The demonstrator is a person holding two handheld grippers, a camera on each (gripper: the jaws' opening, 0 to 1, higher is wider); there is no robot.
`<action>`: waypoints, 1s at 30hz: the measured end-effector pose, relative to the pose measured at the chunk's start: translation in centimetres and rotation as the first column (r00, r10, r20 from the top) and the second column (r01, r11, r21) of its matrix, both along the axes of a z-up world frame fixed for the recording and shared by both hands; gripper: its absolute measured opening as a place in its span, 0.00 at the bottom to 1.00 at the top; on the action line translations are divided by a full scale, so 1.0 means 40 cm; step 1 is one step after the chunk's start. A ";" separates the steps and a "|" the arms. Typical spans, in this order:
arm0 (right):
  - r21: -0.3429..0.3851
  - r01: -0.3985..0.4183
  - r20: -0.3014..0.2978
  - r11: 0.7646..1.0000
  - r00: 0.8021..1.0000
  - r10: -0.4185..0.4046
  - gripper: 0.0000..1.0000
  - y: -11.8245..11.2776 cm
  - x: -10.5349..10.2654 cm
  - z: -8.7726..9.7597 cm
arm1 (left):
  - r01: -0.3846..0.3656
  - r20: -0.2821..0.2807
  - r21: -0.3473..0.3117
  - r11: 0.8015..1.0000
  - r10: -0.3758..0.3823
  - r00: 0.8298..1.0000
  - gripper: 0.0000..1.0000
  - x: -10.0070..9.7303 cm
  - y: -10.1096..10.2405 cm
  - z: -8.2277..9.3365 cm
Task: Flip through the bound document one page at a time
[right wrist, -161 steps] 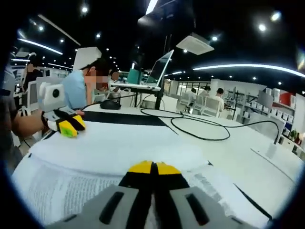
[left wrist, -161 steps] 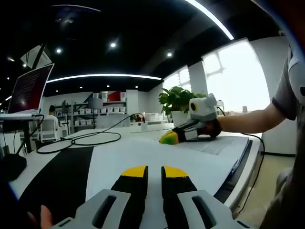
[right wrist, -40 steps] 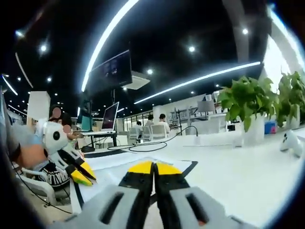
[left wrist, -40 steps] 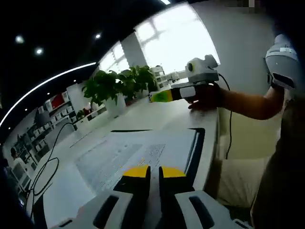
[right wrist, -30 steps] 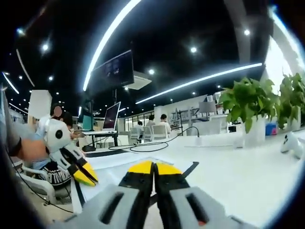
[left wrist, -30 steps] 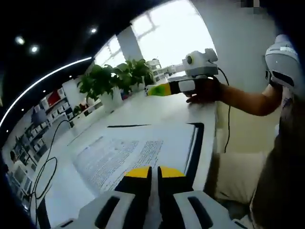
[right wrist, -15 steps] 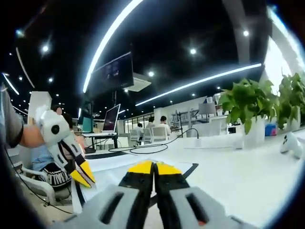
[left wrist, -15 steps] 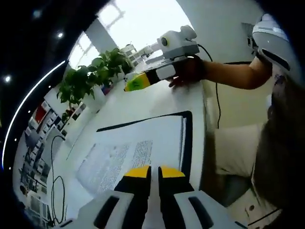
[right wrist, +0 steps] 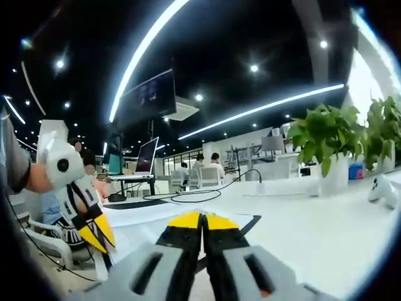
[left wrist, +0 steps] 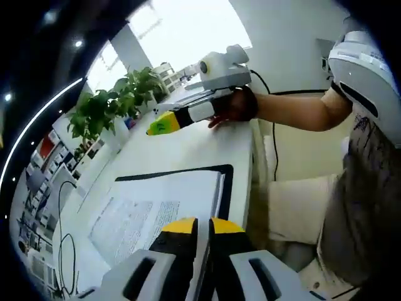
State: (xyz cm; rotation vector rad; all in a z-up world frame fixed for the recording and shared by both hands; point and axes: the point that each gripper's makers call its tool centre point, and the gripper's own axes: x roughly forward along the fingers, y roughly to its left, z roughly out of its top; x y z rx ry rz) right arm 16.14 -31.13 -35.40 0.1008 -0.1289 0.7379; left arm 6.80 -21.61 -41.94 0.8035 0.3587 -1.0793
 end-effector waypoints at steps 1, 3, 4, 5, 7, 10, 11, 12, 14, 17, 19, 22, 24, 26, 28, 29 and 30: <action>0.000 0.000 0.000 1.000 1.000 0.000 0.01 0.000 0.000 0.000 | 0.000 0.002 -0.001 1.000 0.000 1.000 0.10 0.000 -0.001 0.000; -0.001 -0.001 0.001 1.000 1.000 0.001 0.01 0.001 -0.001 0.000 | -0.003 0.008 0.001 1.000 0.003 1.000 0.10 0.001 0.000 0.001; -0.002 0.000 0.001 1.000 1.000 0.000 0.01 0.001 -0.001 -0.001 | -0.003 0.010 0.002 1.000 0.003 1.000 0.10 0.002 0.000 0.000; -0.003 0.000 0.001 1.000 1.000 0.001 0.01 0.001 -0.001 -0.001 | -0.005 0.013 0.002 1.000 0.005 1.000 0.10 0.004 0.000 0.000; -0.006 -0.001 0.002 1.000 1.000 0.001 0.01 0.002 -0.002 -0.002 | -0.012 0.018 0.006 1.000 0.012 1.000 0.10 0.012 0.003 0.001; -0.005 -0.001 0.002 1.000 1.000 0.001 0.01 0.002 -0.003 -0.001 | -0.015 0.014 0.005 1.000 0.015 1.000 0.10 0.015 0.007 0.002; -0.003 -0.001 0.002 1.000 1.000 0.001 0.01 0.001 -0.003 -0.001 | -0.014 0.009 0.002 1.000 0.014 1.000 0.10 0.013 0.007 0.002; -0.002 -0.001 0.002 1.000 1.000 0.001 0.01 0.001 -0.003 0.000 | -0.012 0.005 -0.001 1.000 0.012 1.000 0.10 0.011 0.007 0.003; -0.003 0.000 0.003 1.000 1.000 0.000 0.01 0.000 -0.003 0.000 | 0.002 0.003 0.003 1.000 -0.002 1.000 0.13 0.002 0.004 0.003; -0.003 -0.001 0.003 1.000 1.000 0.001 0.01 0.000 -0.004 0.000 | 0.004 0.001 0.009 1.000 -0.004 1.000 0.15 0.000 0.002 -0.002; -0.003 -0.001 0.004 1.000 1.000 0.001 0.01 0.000 -0.004 0.000 | -0.001 0.006 0.011 1.000 0.001 1.000 0.15 0.004 0.004 -0.003; -0.003 -0.001 0.004 1.000 1.000 0.001 0.01 0.000 -0.004 0.000 | -0.012 -0.005 -0.011 1.000 0.012 1.000 0.15 0.007 0.004 0.002; -0.005 -0.002 0.005 1.000 1.000 0.002 0.01 0.000 -0.004 0.000 | -0.015 -0.012 -0.024 1.000 0.014 1.000 0.14 0.007 0.004 0.010; -0.008 -0.002 0.006 1.000 1.000 0.002 0.01 0.001 -0.004 0.000 | -0.016 -0.016 -0.029 0.999 0.015 1.000 0.14 0.007 0.004 0.011; -0.008 -0.002 0.006 1.000 1.000 0.002 0.01 0.001 -0.004 0.000 | -0.018 -0.014 -0.026 0.999 0.018 1.000 0.14 0.012 0.005 0.011; -0.007 -0.001 0.006 1.000 1.000 0.001 0.01 0.001 -0.004 0.000 | -0.019 -0.013 -0.025 1.000 0.019 1.000 0.14 0.014 0.006 0.010; -0.007 -0.001 0.006 1.000 1.000 0.001 0.01 0.000 -0.004 0.000 | -0.018 -0.015 -0.022 1.000 0.018 1.000 0.14 0.015 0.006 0.008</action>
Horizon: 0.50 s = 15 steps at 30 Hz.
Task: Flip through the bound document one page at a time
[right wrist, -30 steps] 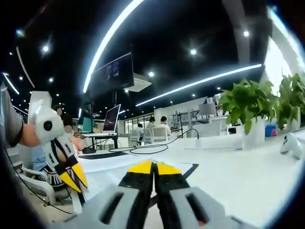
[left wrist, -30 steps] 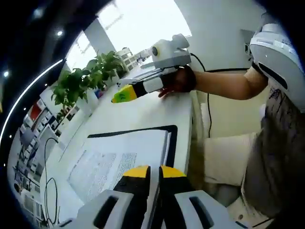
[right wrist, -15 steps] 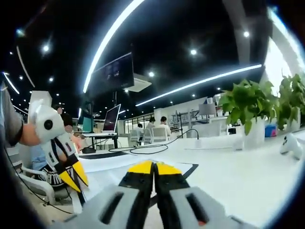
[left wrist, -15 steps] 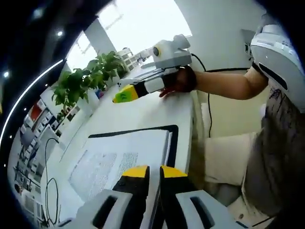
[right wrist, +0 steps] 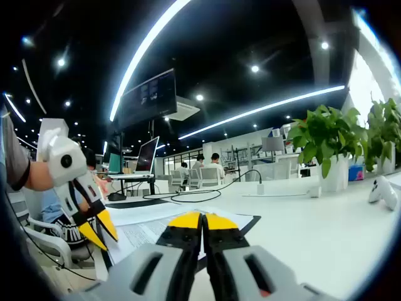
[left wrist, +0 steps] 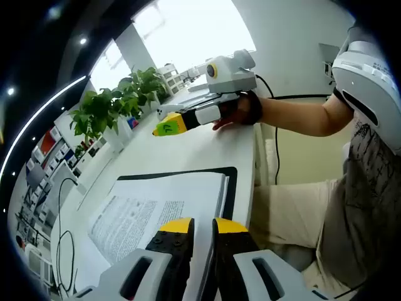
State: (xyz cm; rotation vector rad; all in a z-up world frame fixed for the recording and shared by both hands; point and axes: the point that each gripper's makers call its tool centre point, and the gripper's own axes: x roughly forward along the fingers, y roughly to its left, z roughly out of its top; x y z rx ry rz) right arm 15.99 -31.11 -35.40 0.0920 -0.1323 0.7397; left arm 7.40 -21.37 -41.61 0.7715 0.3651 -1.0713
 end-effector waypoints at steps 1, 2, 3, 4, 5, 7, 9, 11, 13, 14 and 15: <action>0.000 0.000 0.000 1.000 1.000 0.000 0.01 0.000 0.000 0.000 | 0.002 -0.003 0.001 1.000 -0.002 1.000 0.14 -0.001 -0.001 -0.002; -0.001 0.000 0.000 1.000 1.000 0.000 0.01 0.000 0.000 0.000 | 0.004 -0.004 0.003 1.000 -0.004 1.000 0.14 -0.001 -0.001 -0.004; -0.002 0.000 0.000 1.000 1.000 0.000 0.01 0.000 0.000 0.000 | 0.003 0.004 0.010 1.000 -0.003 1.000 0.14 0.001 0.000 -0.006; -0.002 0.000 0.000 1.000 1.000 0.000 0.01 0.000 0.000 -0.001 | 0.003 0.005 0.011 1.000 -0.003 1.000 0.14 0.002 0.001 -0.006; -0.003 -0.001 0.001 1.000 1.000 0.001 0.01 0.000 0.000 -0.001 | 0.000 0.001 0.008 1.000 0.000 1.000 0.14 0.002 0.001 -0.007; -0.003 -0.002 0.001 1.000 1.000 0.002 0.01 0.001 -0.001 0.000 | 0.003 0.003 0.012 1.000 -0.003 1.000 0.14 0.001 0.003 -0.008; -0.004 -0.001 0.001 1.000 1.000 0.001 0.01 0.002 0.000 0.000 | 0.006 0.003 0.012 1.000 -0.006 1.000 0.14 -0.002 0.002 -0.007; -0.003 -0.002 0.001 1.000 1.000 0.002 0.01 0.002 0.000 0.000 | 0.007 0.006 0.009 1.000 -0.007 1.000 0.14 -0.002 0.001 -0.004; -0.003 -0.001 0.001 1.000 1.000 0.001 0.01 0.002 0.001 0.000 | 0.006 0.009 0.008 1.000 -0.006 1.000 0.14 0.001 0.001 -0.002; -0.004 -0.001 0.001 1.000 1.000 0.001 0.01 0.003 0.001 0.000 | 0.005 0.009 0.008 1.000 -0.005 1.000 0.14 0.002 0.002 -0.002; -0.004 -0.001 0.001 1.000 1.000 0.001 0.01 0.003 0.002 0.001 | 0.005 0.010 0.009 1.000 -0.005 1.000 0.14 0.004 0.002 -0.002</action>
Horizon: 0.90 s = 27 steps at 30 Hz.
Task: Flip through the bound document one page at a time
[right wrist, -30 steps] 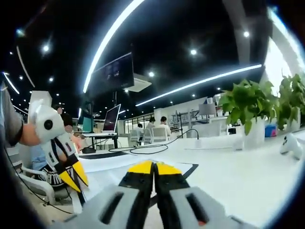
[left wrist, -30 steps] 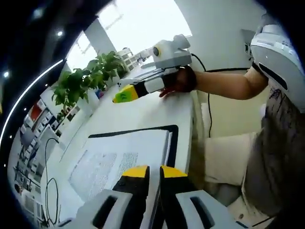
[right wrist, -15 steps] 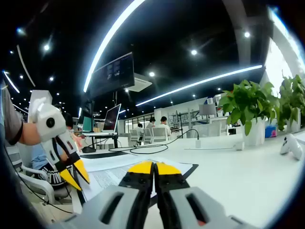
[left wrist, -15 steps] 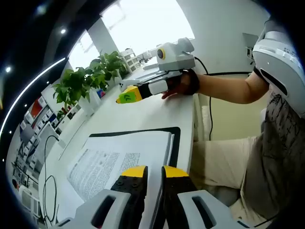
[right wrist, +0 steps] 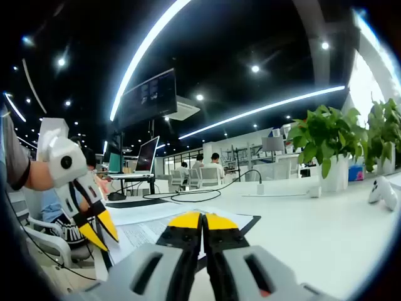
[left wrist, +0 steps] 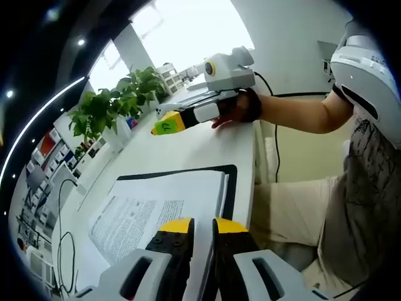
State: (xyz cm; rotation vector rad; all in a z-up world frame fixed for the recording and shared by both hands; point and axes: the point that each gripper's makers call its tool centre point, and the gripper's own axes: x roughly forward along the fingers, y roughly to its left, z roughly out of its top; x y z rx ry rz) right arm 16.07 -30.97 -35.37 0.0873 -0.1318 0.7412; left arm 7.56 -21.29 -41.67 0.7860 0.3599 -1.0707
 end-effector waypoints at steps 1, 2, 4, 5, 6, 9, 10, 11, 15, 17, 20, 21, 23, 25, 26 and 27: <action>-0.001 0.000 0.000 1.000 1.000 0.000 0.01 0.000 0.001 0.000 | 0.000 0.000 0.001 1.000 0.000 1.000 0.14 0.001 0.001 0.000; -0.001 0.000 0.000 1.000 1.000 0.000 0.01 0.000 0.001 0.000 | -0.001 -0.002 0.002 1.000 0.001 1.000 0.14 0.002 0.002 -0.001; -0.001 0.000 0.001 1.000 1.000 0.000 0.01 0.000 0.001 0.000 | -0.006 -0.001 0.000 1.000 0.006 1.000 0.14 0.005 0.005 0.001; -0.001 0.000 0.001 1.000 1.000 0.000 0.01 0.000 0.002 0.001 | -0.008 0.005 0.002 1.000 0.008 1.000 0.14 0.008 0.007 0.002; 0.000 -0.001 0.001 1.000 1.000 0.001 0.01 0.000 0.002 0.001 | -0.010 0.009 0.002 1.000 0.010 1.000 0.14 0.010 0.008 0.004; -0.001 -0.002 0.001 1.000 1.000 0.002 0.01 0.001 0.002 0.001 | -0.002 -0.012 -0.017 1.000 0.002 1.000 0.14 0.000 0.003 0.010; -0.002 -0.001 0.001 1.000 1.000 0.001 0.01 0.000 0.002 0.001 | 0.002 -0.015 -0.018 1.000 -0.002 1.000 0.14 -0.004 0.000 0.010; -0.002 -0.002 0.001 1.000 1.000 0.002 0.01 0.001 0.002 0.001 | 0.007 -0.011 -0.016 1.000 -0.007 1.000 0.14 -0.007 -0.002 0.009; -0.001 -0.002 0.002 1.000 1.000 0.002 0.01 0.000 0.002 0.001 | 0.012 -0.004 -0.007 1.000 -0.012 1.000 0.14 -0.006 -0.006 0.006; -0.002 -0.002 0.002 1.000 1.000 0.002 0.01 0.001 0.002 0.001 | 0.013 -0.003 -0.004 1.000 -0.013 1.000 0.14 -0.003 -0.005 0.004; -0.002 -0.002 0.003 1.000 1.000 0.002 0.01 0.000 0.001 0.001 | 0.012 -0.003 0.001 1.000 -0.012 1.000 0.14 0.000 -0.003 0.002; -0.002 -0.002 0.002 1.000 1.000 0.002 0.01 0.000 0.001 0.001 | 0.010 -0.005 -0.001 1.000 -0.010 1.000 0.14 0.000 -0.003 0.002; -0.001 -0.002 0.003 1.000 1.000 0.002 0.01 0.000 0.001 0.001 | 0.013 -0.001 0.003 1.000 -0.013 1.000 0.15 0.000 -0.004 0.002; -0.001 -0.003 0.003 1.000 1.000 0.003 0.01 0.000 0.001 0.001 | 0.012 0.002 0.002 1.000 -0.012 1.000 0.15 0.001 -0.003 0.005; -0.002 -0.003 0.004 1.000 1.000 0.003 0.01 0.000 0.001 0.001 | 0.010 0.003 -0.002 1.000 -0.010 1.000 0.15 0.002 -0.002 0.008; -0.002 -0.003 0.004 1.000 1.000 0.003 0.01 0.001 0.000 0.001 | 0.008 0.004 -0.005 1.000 -0.008 1.000 0.15 0.003 -0.002 0.010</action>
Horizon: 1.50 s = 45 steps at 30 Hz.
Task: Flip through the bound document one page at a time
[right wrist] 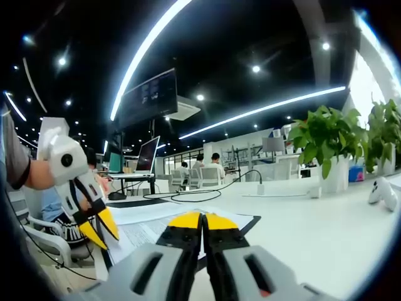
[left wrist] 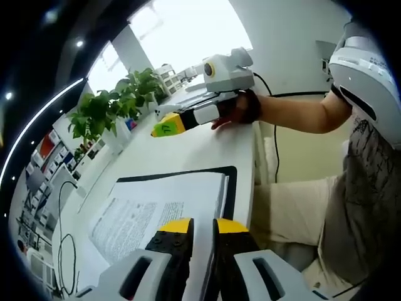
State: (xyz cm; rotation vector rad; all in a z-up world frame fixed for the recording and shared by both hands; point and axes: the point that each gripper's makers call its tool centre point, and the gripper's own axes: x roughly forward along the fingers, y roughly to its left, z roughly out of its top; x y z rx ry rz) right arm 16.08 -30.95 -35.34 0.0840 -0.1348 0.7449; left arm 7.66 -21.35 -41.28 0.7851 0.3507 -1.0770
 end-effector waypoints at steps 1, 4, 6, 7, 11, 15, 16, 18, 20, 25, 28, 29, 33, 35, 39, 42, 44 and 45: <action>0.000 -0.001 0.000 1.000 1.000 0.001 0.01 0.000 0.000 0.000 | -0.004 0.002 -0.006 1.000 0.004 1.000 0.15 0.002 0.001 0.003; -0.002 -0.005 0.001 1.000 1.000 0.005 0.01 0.002 -0.002 -0.001 | -0.014 0.002 -0.019 1.000 0.014 1.000 0.15 0.004 0.005 0.007; -0.005 -0.013 0.000 1.000 1.000 0.013 0.01 0.005 -0.005 -0.002 | -0.019 0.005 -0.024 1.000 0.019 1.000 0.15 0.004 0.006 0.007; -0.001 -0.018 -0.002 1.000 1.000 0.018 0.01 0.005 -0.007 -0.001 | -0.018 0.009 -0.029 0.999 0.019 1.000 0.15 0.003 0.007 0.007; 0.130 -0.080 -0.154 0.988 0.983 0.100 0.01 0.003 -0.044 -0.004 | -0.021 0.019 -0.062 0.998 0.022 1.000 0.14 0.003 0.007 0.012; 0.290 -0.184 -0.315 0.939 0.908 0.275 0.01 0.020 -0.137 -0.009 | -0.025 0.021 -0.096 0.995 0.027 0.999 0.14 0.007 0.011 0.017; 0.307 -0.192 -0.355 0.932 0.886 0.300 0.02 0.024 -0.154 -0.020 | -0.025 0.023 -0.104 0.994 0.027 0.999 0.14 0.007 0.011 0.019; 0.333 -0.186 -0.419 0.924 0.849 0.323 0.04 0.027 -0.172 -0.040 | -0.024 0.027 -0.119 0.993 0.027 0.999 0.12 0.009 0.013 0.022; 0.390 -0.192 -0.500 0.900 0.777 0.383 0.05 0.039 -0.197 -0.060 | -0.021 0.032 -0.132 0.991 0.026 0.999 0.12 0.009 0.016 0.026; 0.508 -0.139 -0.571 0.850 0.684 0.454 0.09 0.054 -0.195 -0.079 | -0.024 0.035 -0.174 0.984 0.030 0.999 0.12 0.016 0.022 0.032; 0.553 -0.096 -0.602 0.828 0.641 0.476 0.11 0.068 -0.183 -0.095 | -0.018 0.034 -0.186 0.982 0.025 0.999 0.12 0.015 0.022 0.030; 0.576 -0.077 -0.612 0.814 0.619 0.492 0.11 0.073 -0.180 -0.097 | -0.017 0.035 -0.188 0.982 0.024 0.999 0.12 0.015 0.022 0.030; 0.593 -0.060 -0.612 0.803 0.614 0.498 0.11 0.087 -0.172 -0.088 | -0.012 0.035 -0.201 0.980 0.019 0.999 0.12 0.015 0.024 0.033; 0.582 -0.068 -0.619 0.811 0.609 0.495 0.12 0.103 -0.171 -0.090 | -0.010 0.035 -0.207 0.978 0.017 0.999 0.12 0.015 0.025 0.034; 0.574 -0.073 -0.631 0.816 0.596 0.497 0.05 0.123 -0.171 -0.101 | -0.004 0.033 -0.221 0.975 0.011 0.999 0.12 0.012 0.024 0.036; 0.577 -0.074 -0.632 0.813 0.590 0.502 0.01 0.125 -0.175 -0.100 | 0.002 0.031 -0.219 0.976 0.005 1.000 0.11 0.008 0.024 0.030; 0.575 -0.076 -0.631 0.815 0.593 0.500 0.01 0.124 -0.178 -0.099 | 0.004 0.030 -0.223 0.975 0.003 1.000 0.11 0.007 0.024 0.028; 0.573 -0.074 -0.631 0.816 0.596 0.497 0.01 0.124 -0.179 -0.097 | 0.003 0.026 -0.233 0.973 0.004 1.000 0.11 0.007 0.024 0.029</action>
